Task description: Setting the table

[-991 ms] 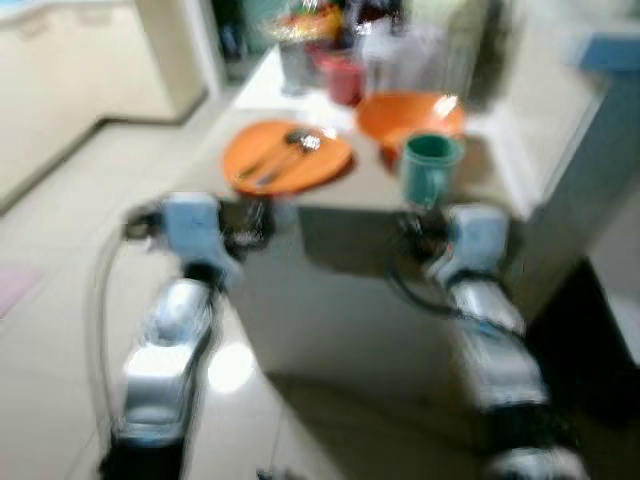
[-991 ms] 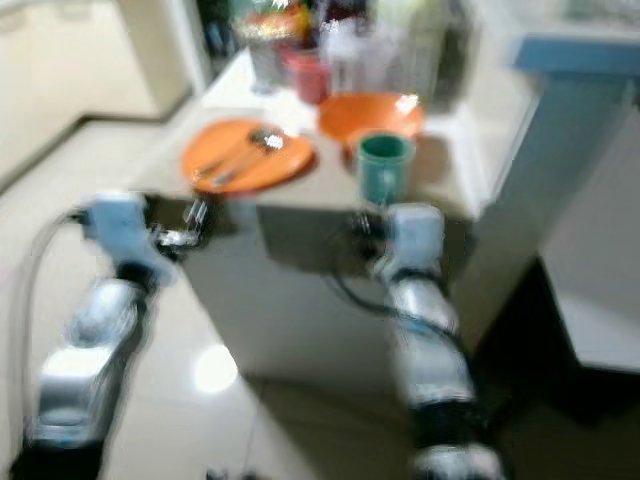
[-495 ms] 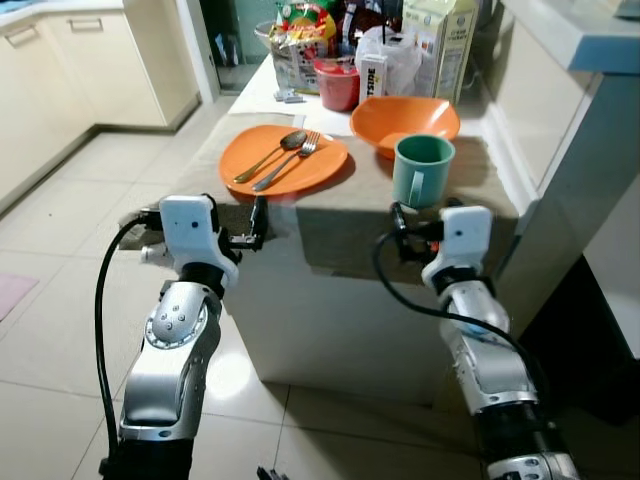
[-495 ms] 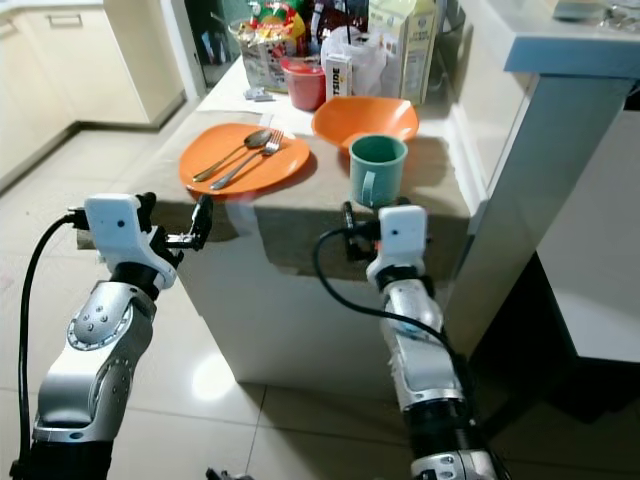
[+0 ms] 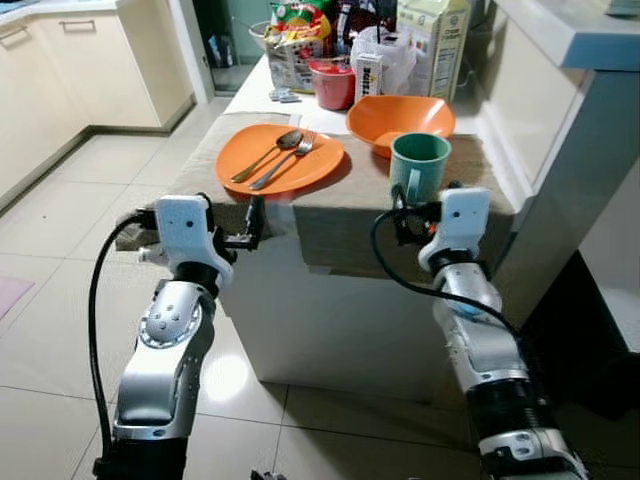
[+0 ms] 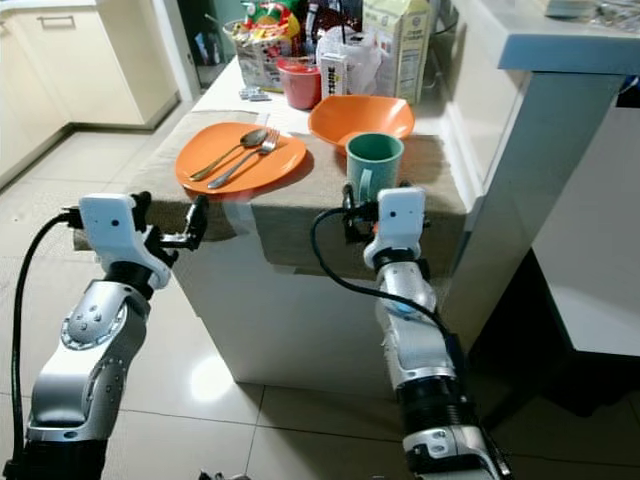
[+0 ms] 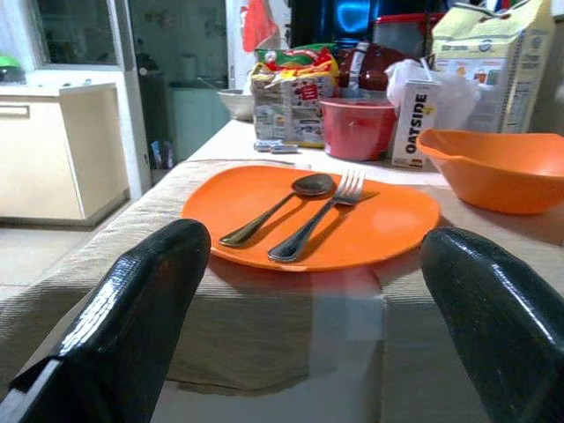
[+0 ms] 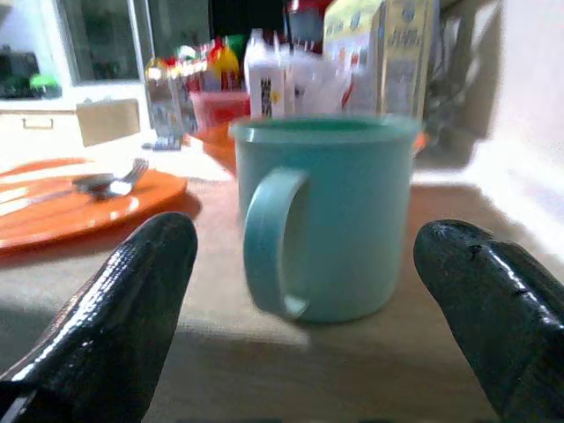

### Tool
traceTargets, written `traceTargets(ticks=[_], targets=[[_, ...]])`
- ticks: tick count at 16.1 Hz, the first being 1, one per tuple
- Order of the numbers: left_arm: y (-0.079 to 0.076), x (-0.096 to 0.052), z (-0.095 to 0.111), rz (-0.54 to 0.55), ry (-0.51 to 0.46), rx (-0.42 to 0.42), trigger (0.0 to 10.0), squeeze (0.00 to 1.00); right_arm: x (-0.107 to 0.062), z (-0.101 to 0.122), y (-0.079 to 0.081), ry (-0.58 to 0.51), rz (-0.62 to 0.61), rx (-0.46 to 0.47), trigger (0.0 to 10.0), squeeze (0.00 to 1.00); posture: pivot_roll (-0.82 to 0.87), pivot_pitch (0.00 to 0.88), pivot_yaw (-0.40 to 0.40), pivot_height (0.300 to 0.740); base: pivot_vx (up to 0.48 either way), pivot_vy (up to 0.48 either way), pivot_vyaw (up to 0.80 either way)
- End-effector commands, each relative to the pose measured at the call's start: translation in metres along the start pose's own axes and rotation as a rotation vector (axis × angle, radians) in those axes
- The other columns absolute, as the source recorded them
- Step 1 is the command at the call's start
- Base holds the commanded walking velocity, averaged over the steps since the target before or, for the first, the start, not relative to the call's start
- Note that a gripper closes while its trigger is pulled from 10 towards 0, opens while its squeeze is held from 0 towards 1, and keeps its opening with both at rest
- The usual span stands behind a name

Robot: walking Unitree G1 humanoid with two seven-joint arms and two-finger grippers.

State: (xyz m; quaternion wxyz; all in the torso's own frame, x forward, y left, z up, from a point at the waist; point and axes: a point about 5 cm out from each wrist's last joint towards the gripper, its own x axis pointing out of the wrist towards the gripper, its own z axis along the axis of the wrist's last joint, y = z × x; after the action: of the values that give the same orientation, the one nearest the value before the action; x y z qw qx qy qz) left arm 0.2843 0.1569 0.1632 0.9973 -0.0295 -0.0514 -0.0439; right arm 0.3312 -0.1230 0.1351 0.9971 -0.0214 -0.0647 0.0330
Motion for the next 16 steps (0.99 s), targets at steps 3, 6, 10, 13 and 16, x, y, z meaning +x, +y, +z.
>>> traceTargets(ticks=[3, 6, 10, 13, 16], targets=[[0.003, 0.001, 0.004, -0.003, -0.005, 0.011, 10.0, 0.00, 0.013, 0.005, -0.001, 0.004, -0.043, -0.001, 10.0, 0.00, -0.11, 0.000, 0.096, 0.740, 0.000, 0.000, 0.00], [0.007, 0.001, 0.006, -0.001, -0.003, 0.019, 10.0, 0.00, 0.019, 0.003, -0.001, 0.032, -0.081, 0.013, 10.0, 0.00, -0.10, 0.000, 0.101, 0.740, 0.000, 0.000, 0.00], [0.010, 0.003, 0.007, -0.001, 0.001, 0.029, 10.0, 0.00, 0.020, -0.008, -0.001, 0.104, -0.131, 0.007, 10.0, 0.00, -0.10, 0.000, 0.104, 0.740, 0.000, 0.000, 0.00], [0.010, 0.004, 0.008, -0.001, -0.003, 0.026, 10.0, 0.00, 0.021, -0.013, -0.004, 0.138, -0.162, -0.019, 10.0, 1.00, -0.10, 0.000, 0.105, 0.740, 0.000, 0.000, 0.00], [0.008, 0.005, 0.007, -0.006, -0.004, 0.025, 10.0, 0.00, 0.022, -0.014, -0.010, 0.138, -0.185, -0.032, 10.0, 1.00, -0.11, 0.000, 0.105, 0.740, 0.000, 0.000, 0.00]])
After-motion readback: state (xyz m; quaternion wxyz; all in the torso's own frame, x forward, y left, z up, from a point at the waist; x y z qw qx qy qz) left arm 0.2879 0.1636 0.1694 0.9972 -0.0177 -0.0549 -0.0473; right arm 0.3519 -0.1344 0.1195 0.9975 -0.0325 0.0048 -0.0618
